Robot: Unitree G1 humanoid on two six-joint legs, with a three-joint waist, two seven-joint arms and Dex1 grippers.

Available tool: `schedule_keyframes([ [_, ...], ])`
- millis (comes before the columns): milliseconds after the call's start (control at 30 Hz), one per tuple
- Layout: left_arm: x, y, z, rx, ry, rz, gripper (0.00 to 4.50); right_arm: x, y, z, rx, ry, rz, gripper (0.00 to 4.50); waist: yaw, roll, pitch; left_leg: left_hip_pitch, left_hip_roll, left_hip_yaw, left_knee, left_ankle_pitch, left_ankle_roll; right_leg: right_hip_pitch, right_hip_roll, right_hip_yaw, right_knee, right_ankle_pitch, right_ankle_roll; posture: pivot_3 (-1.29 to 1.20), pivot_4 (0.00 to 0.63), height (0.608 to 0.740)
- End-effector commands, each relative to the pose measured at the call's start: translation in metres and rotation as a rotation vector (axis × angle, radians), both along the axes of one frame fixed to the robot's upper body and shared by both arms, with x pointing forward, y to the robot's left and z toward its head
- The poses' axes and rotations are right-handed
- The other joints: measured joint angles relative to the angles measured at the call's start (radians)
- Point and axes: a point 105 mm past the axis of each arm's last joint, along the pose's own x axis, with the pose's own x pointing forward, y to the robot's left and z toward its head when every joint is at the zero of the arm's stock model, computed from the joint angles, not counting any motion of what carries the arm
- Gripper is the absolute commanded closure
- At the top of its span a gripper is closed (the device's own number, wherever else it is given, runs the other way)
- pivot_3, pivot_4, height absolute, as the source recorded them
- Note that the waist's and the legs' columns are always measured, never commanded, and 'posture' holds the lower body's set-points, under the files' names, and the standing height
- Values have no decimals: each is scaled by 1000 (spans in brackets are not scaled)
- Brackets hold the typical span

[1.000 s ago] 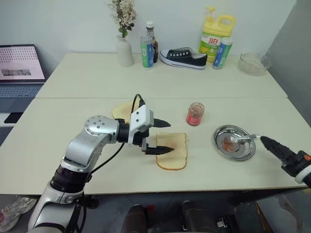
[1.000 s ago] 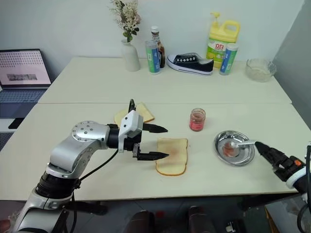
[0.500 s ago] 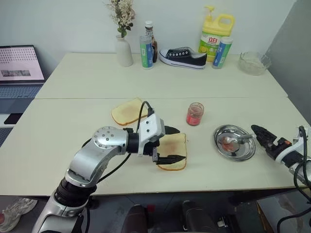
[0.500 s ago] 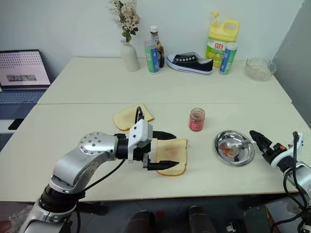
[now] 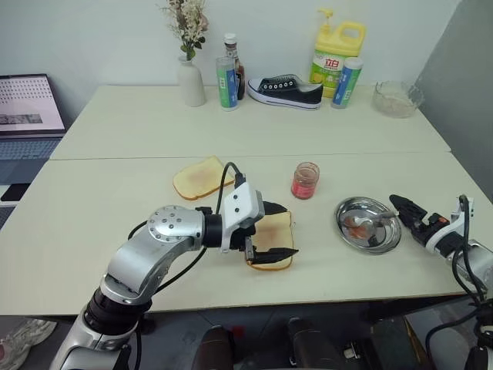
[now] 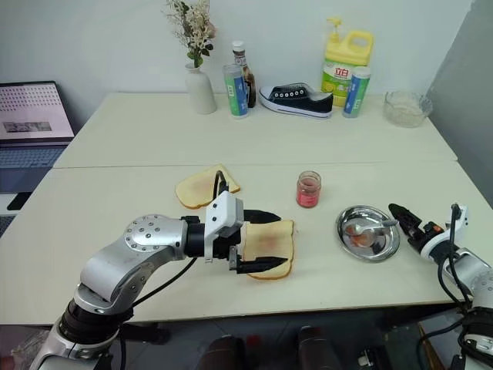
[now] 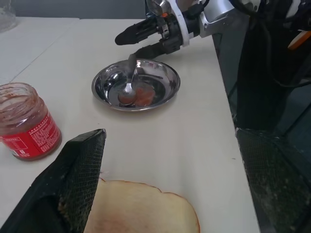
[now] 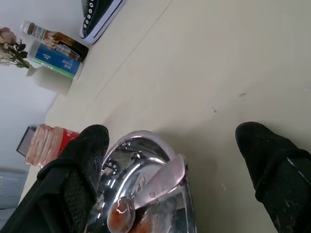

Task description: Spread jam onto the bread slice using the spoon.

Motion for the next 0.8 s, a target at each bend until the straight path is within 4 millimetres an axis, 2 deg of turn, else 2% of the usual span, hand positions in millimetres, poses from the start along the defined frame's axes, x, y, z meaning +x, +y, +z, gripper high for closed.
schedule_keyframes([
  [33, -1, 1, 10, -4, -45, -11, 48, 3, 2, -4, -11, 3, 3, 0, -1, 0, 0, 0, 0, 0, 0, 0, 0, 0, 0, 0, 0, 0, 0, 0, 150, 740],
  [133, -2, 1, 11, -5, -44, -13, 48, 3, 3, -4, -9, -1, 5, 0, -1, 0, 0, 0, 0, 0, 0, 0, 0, 0, 0, 0, 0, 0, 0, 0, 150, 740],
  [233, -1, 0, 11, -5, -44, -11, 0, 2, 0, -4, -5, -2, -6, 552, -1, 0, 0, 0, 0, 0, 0, 0, 0, 0, 0, 0, 0, 0, 0, 0, 150, 740],
  [600, -4, -5, 11, -11, -50, -5, 0, -3, -2, -4, 2, -8, -5, 4423, 1, 0, 0, 0, 0, -1, 0, 0, 0, 2, 0, 0, -1, 0, 0, 0, 150, 740],
  [800, 0, -2, 9, -14, -48, 1, 0, -4, -3, 0, 3, -19, -1, 4484, 1, 0, 0, 4, 0, -1, -1, 0, 0, 6, 0, 0, -3, 0, 0, 0, 150, 740],
])
